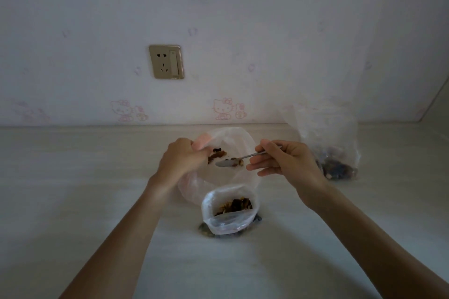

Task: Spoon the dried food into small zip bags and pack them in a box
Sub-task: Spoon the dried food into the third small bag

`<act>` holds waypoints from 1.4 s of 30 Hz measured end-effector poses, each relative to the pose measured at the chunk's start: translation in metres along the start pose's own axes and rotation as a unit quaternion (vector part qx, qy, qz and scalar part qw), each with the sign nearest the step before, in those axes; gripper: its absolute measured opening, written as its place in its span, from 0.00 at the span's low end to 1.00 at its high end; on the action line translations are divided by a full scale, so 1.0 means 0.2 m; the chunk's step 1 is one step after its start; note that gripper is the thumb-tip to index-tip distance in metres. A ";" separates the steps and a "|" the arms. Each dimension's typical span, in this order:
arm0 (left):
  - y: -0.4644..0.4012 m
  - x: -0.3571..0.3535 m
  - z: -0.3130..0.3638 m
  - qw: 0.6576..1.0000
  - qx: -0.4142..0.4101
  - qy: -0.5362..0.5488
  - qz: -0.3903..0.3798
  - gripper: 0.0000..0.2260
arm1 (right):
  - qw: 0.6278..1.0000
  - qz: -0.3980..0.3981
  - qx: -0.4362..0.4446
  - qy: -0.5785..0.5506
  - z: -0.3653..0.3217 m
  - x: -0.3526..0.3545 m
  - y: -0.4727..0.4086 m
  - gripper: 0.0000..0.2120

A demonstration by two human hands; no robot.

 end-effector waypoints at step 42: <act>0.01 -0.12 0.00 0.955 -0.090 0.283 0.022 0.09 | 0.990 0.125 0.001 0.059 0.26 -0.06 -0.18 0.08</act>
Point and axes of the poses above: each hand's wrist, its own y-axis away from the middle knuckle, its own x-axis out of the back of the hand, z = x × y, the point moved 5 cm from there along -y, towards the middle knuckle, and after that the axes turned 11 degrees about -z, right-handed, at the moved point
